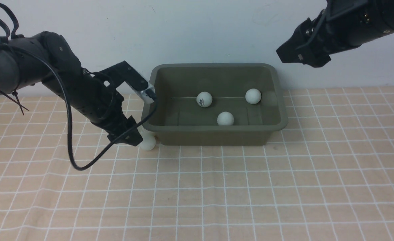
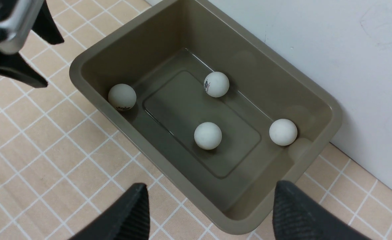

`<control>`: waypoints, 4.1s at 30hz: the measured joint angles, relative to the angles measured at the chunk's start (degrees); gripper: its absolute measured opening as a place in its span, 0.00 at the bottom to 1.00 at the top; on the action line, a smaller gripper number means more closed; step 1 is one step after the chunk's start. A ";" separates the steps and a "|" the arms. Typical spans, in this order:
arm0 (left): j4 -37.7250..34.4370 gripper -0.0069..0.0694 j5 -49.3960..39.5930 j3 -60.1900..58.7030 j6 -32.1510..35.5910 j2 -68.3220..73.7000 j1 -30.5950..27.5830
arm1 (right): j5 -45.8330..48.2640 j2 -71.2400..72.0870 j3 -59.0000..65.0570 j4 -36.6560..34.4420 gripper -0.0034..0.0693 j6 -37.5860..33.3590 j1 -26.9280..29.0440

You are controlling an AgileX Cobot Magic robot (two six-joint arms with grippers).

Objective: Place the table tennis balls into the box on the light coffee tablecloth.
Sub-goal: 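Reach for and grasp a ping pong ball on the table beside the basket, then drop the ball into the bin, then reach for and grasp a ping pong ball on the table beside the basket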

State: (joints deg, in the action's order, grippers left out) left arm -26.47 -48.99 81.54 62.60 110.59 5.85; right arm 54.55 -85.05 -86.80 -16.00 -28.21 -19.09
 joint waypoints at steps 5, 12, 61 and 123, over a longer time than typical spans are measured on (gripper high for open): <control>-4.23 0.70 0.23 -2.75 11.78 1.14 0.00 | -0.04 0.00 0.00 0.27 0.67 -0.44 0.00; -5.87 0.70 6.26 -2.96 12.94 4.06 0.00 | 0.22 0.00 0.00 1.09 0.67 -0.86 0.00; -9.63 0.51 12.49 -2.96 13.49 -2.24 -0.55 | -0.73 0.00 0.00 1.09 0.60 -0.81 0.00; -66.89 0.56 24.10 2.85 57.61 14.11 -8.92 | 1.96 0.00 0.00 1.36 0.60 -0.23 0.00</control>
State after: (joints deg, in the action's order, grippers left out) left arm -93.36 -24.89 84.38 120.21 124.70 -3.08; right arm 56.51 -85.05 -86.80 -14.64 -28.44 -19.09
